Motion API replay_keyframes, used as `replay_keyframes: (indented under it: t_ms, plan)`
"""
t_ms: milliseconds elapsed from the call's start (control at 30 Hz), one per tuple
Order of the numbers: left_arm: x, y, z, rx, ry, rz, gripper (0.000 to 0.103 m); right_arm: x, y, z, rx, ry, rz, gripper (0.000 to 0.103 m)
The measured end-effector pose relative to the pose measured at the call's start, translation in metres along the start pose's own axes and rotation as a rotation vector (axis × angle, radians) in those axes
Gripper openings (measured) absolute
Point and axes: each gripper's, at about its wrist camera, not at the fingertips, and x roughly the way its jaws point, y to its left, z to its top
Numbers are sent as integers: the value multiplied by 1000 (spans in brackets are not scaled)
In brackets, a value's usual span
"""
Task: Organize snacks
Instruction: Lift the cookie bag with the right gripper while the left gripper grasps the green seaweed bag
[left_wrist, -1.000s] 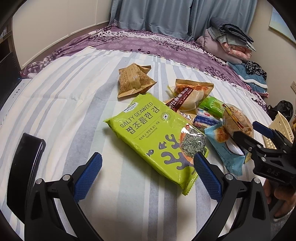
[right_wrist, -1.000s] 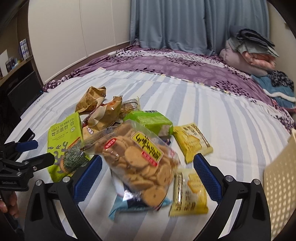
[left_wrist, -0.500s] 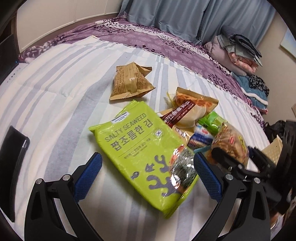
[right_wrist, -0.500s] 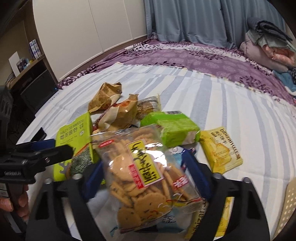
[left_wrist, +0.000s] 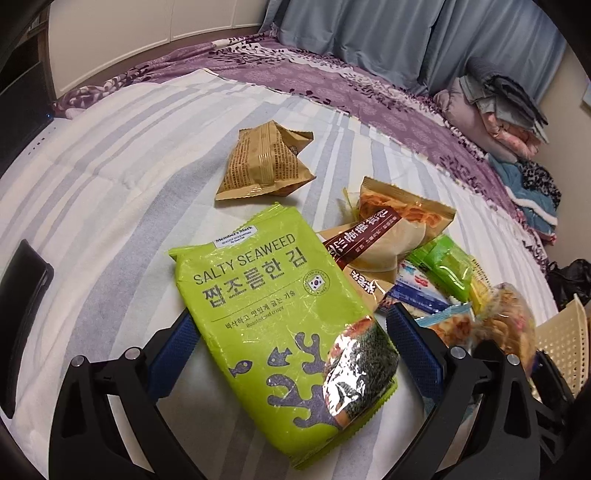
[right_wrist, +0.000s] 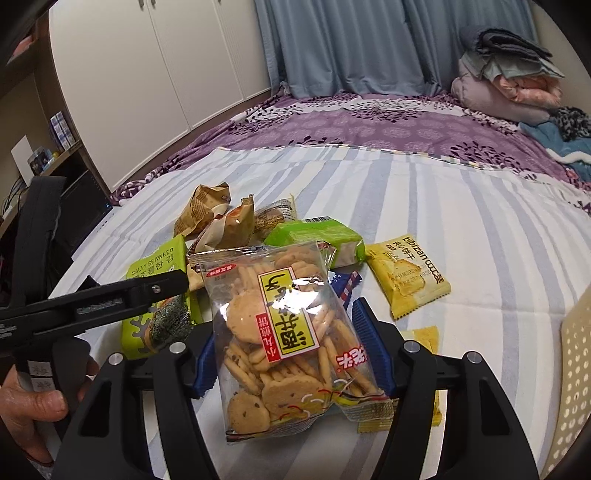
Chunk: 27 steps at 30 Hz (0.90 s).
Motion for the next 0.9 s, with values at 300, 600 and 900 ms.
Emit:
replay_keyframes:
  t_ms: [300,600,900]
  plan:
    - [-6,8,-8,113,8,27,100,-20,-1,-2,15,-38,-26,65]
    - [-3,55,-14,62,70,85,100,-38,4,-7,44,-68,-12,65]
    - [16,40,1,173,40,88,100,-42,3,-11,44,-61,-24,65]
